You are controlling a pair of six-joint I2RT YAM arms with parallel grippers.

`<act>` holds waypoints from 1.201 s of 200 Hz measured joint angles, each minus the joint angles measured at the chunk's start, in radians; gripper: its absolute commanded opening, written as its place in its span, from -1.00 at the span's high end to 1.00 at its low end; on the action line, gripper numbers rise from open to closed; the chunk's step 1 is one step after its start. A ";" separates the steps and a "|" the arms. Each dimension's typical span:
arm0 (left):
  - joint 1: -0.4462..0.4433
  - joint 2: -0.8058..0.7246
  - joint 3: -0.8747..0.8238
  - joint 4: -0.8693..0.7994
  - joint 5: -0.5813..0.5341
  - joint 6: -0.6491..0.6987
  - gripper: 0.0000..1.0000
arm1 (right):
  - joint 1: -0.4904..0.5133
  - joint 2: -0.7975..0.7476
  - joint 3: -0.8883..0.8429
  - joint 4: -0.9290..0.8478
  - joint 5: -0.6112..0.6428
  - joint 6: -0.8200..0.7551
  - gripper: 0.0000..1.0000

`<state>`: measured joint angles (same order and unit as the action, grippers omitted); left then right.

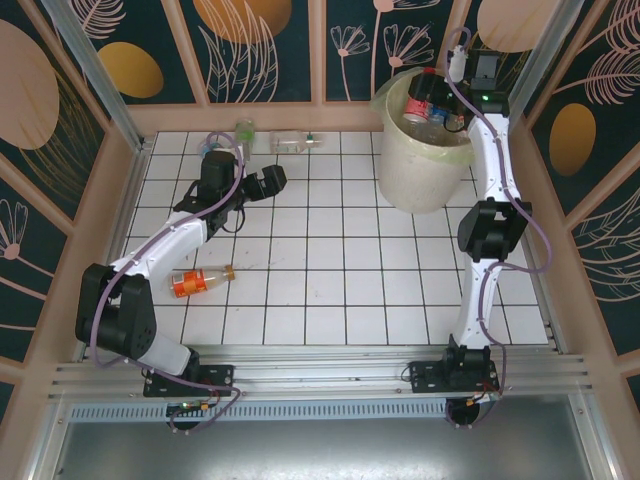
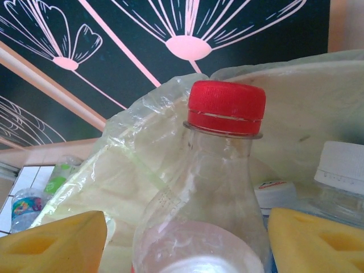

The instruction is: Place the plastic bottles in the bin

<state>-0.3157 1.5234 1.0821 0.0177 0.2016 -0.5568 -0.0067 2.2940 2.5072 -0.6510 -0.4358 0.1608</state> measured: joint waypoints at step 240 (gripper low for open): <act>0.000 0.009 0.024 0.000 0.026 -0.001 -0.97 | 0.108 -0.258 -0.311 0.248 0.260 -0.101 0.19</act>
<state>-0.3157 1.5326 1.1057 0.0181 0.2276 -0.5575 0.1017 2.0357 2.1967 -0.4026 -0.1761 0.0601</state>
